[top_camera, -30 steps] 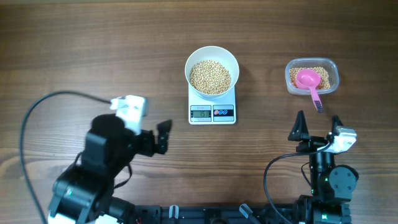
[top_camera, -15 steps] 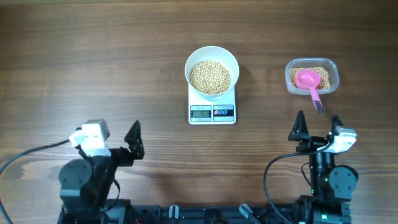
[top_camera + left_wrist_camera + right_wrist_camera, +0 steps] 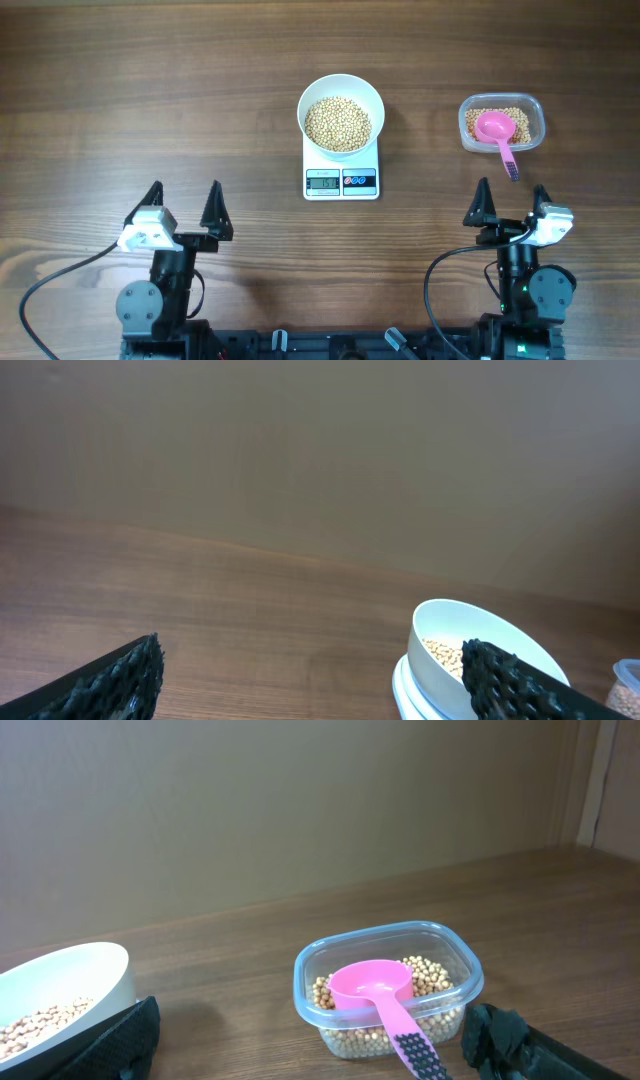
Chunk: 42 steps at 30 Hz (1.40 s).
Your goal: Scoop item into bowl and weigh 150g on scale
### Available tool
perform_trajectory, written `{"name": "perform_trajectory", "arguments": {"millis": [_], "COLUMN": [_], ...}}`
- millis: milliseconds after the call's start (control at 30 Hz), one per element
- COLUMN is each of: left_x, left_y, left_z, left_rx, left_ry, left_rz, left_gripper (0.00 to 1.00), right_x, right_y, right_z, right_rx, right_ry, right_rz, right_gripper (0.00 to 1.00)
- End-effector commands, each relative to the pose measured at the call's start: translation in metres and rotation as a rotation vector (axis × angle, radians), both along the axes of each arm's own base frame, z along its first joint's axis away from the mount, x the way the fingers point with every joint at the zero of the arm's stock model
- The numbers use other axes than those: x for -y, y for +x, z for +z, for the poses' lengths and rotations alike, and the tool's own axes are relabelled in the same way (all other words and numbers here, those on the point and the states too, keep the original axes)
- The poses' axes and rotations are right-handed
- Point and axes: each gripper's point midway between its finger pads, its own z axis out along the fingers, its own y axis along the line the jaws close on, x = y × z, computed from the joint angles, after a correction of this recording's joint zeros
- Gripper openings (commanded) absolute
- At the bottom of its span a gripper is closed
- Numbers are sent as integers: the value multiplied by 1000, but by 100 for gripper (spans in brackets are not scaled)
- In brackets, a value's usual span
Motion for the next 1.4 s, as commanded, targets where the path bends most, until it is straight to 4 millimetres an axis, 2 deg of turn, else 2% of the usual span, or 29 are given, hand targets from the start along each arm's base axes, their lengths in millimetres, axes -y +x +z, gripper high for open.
{"name": "perform_trajectory", "arguments": {"millis": [0, 600, 800, 967, 1367], "left_x": [-6, -10, -12, -8, -12], "left_y": [0, 7, 8, 8, 8], "left_z": [-3, -23, -67, -67, -68], "left_rx": [56, 78, -102, -97, -96], "left_ry": [-5, -56, -54, 90, 185], "left_rz": [24, 43, 59, 35, 57], "left_gripper": [100, 100, 100, 100, 100], "right_x": [1, 1, 1, 1, 1], "right_y": [-1, -1, -1, -1, -1], "right_z": [2, 2, 2, 2, 2], "right_rx": [11, 12, 12, 12, 12], "right_ry": [-20, -20, -20, -20, -20], "right_rz": [-11, -11, -11, -11, -11], "right_gripper": [100, 100, 100, 100, 100]}}
